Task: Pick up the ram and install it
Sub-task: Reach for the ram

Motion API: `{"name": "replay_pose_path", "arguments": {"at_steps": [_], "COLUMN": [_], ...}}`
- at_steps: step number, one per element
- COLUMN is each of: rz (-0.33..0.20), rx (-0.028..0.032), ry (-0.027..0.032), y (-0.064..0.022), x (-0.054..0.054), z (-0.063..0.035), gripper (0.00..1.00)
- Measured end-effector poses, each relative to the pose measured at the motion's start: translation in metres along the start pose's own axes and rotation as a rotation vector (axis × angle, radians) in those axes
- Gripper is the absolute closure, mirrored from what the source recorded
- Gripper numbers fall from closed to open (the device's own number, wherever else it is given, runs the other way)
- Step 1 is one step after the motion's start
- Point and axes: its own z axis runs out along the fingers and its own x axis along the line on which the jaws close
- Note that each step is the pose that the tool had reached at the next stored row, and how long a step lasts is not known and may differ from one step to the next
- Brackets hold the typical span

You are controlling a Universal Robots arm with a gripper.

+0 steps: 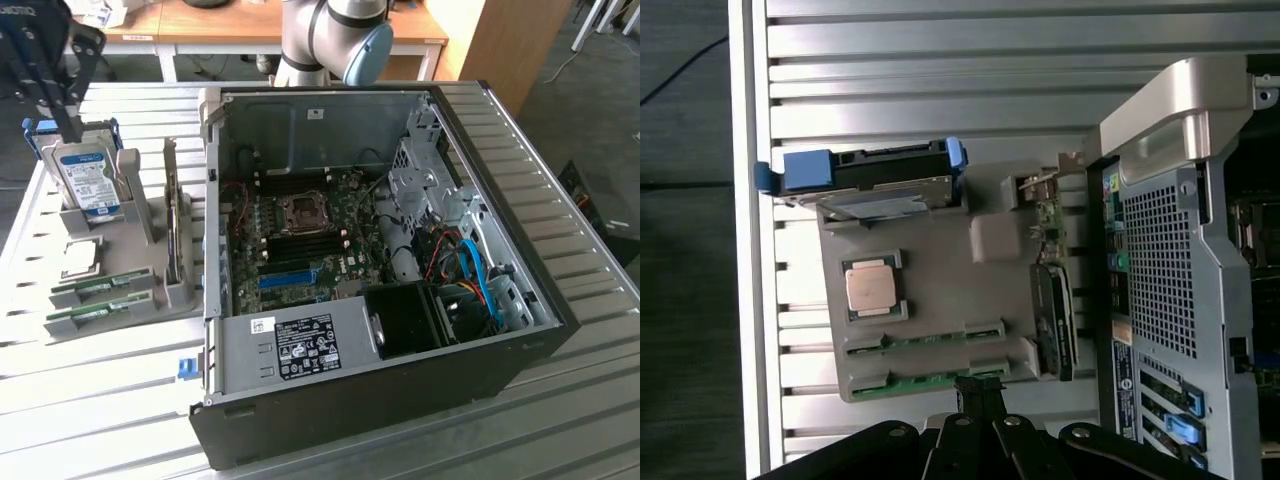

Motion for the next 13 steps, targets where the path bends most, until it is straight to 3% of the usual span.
{"name": "replay_pose_path", "arguments": {"at_steps": [8,13], "rz": [0.000,0.000], "rx": [0.0000,-0.0001], "ry": [0.0000,-0.0001], "y": [-0.0020,-0.0027], "x": [0.018,0.022], "z": [-0.0005,-0.0006], "gripper": [0.89,0.89]}}
